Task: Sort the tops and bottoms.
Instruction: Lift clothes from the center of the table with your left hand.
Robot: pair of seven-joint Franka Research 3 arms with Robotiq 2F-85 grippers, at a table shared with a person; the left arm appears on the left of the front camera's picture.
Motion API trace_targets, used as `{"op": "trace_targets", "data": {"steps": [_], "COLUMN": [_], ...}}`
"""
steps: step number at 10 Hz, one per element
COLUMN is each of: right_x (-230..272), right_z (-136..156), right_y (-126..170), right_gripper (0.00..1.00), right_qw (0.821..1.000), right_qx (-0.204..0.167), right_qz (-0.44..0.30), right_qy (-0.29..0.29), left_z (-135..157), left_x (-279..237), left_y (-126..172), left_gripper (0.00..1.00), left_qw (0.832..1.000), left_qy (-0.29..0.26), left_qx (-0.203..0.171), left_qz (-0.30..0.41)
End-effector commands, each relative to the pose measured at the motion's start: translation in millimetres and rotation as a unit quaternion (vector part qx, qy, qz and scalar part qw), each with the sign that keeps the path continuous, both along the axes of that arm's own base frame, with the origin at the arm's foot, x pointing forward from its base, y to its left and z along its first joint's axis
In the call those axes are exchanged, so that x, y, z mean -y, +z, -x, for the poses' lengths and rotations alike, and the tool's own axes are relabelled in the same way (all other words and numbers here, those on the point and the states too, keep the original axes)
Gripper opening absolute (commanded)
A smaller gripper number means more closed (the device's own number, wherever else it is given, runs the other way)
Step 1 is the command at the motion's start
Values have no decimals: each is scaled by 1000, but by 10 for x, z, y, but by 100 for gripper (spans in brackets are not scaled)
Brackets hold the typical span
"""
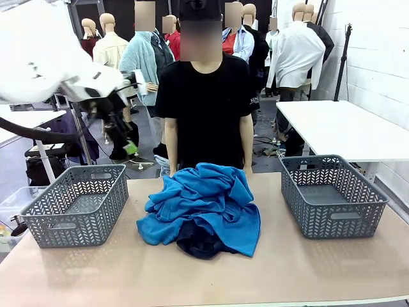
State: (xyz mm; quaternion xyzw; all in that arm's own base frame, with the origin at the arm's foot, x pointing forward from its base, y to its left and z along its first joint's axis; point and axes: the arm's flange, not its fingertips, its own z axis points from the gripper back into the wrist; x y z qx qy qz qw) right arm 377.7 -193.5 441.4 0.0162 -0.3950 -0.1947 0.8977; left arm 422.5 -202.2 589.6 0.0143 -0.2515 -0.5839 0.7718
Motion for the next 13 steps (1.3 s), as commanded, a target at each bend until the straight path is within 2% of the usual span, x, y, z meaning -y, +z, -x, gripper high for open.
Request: {"op": "trace_targets", "data": {"steps": [1,2,3,5,6,7,10,13], "right_x": [-21,-21,-21,-21,-21,-21,-21,-21], "right_z": [-9,-9,-9,-9,-9,-9,-9,-9], "right_y": [2,2,2,2,2,2,2,2], "right_gripper": [100,100,100,100,100,100,100,100], "right_qw": [1000,1000,1000,1000,1000,1000,1000,1000], "right_qx": [-1,-1,-1,-1,-1,-1,-1,-1], "right_qz": [-6,-6,-6,-6,-6,-6,-6,-6], "right_qy": [-10,-10,-10,-10,-10,-10,-10,-10], "left_z": [-501,-653,-789,-1084,-1145,-1198,-1437,-1532], "left_x": [390,673,901,1323,1435,1489,1583,1621], "left_y": [12,-41,-152,-471,-578,-656,-859,-1049], "left_gripper": [100,100,100,100,100,100,100,100], "left_qw": [997,993,991,986,987,989,989,983], "left_qy": [-70,-101,-116,-128,-124,-119,-110,-117], "left_qx": [-33,-59,-67,-105,-99,-89,-102,-142], "left_qz": [29,34,24,5,-1,-6,-8,10]}}
